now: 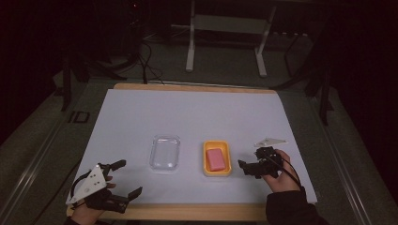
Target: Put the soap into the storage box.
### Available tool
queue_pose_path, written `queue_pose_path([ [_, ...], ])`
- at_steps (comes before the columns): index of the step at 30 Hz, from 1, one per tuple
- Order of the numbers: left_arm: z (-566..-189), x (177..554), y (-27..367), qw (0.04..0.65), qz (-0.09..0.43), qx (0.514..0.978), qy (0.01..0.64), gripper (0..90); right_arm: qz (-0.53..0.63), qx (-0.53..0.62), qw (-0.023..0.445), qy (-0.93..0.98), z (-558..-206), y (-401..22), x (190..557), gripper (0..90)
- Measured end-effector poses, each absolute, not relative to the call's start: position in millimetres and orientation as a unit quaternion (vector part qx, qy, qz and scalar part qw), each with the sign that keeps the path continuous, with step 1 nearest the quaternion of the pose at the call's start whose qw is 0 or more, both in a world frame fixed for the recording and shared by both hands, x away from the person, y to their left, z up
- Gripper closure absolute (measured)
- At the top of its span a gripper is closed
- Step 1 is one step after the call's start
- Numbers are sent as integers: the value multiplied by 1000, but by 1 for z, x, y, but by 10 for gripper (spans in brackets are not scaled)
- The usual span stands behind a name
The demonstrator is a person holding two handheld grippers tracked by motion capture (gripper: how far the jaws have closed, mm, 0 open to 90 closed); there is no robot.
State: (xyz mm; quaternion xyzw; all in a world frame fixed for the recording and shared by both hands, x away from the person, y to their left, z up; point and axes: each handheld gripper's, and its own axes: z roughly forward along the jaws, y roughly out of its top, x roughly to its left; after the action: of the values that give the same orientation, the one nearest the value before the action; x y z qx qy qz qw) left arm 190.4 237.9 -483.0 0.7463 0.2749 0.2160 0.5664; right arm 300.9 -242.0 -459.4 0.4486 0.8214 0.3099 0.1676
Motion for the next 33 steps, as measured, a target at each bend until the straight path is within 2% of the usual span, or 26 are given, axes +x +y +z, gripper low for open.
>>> queue_pose_path([
  [9,-483,191,238,566,216,746,276,2,328,434,194,816,-466,-252,288,125],
  [17,-483,190,238,566,216,746,276,2,342,442,185,809,-468,-264,280,127],
  [33,-483,190,239,568,214,747,272,2,381,414,210,800,-476,-290,261,135],
])
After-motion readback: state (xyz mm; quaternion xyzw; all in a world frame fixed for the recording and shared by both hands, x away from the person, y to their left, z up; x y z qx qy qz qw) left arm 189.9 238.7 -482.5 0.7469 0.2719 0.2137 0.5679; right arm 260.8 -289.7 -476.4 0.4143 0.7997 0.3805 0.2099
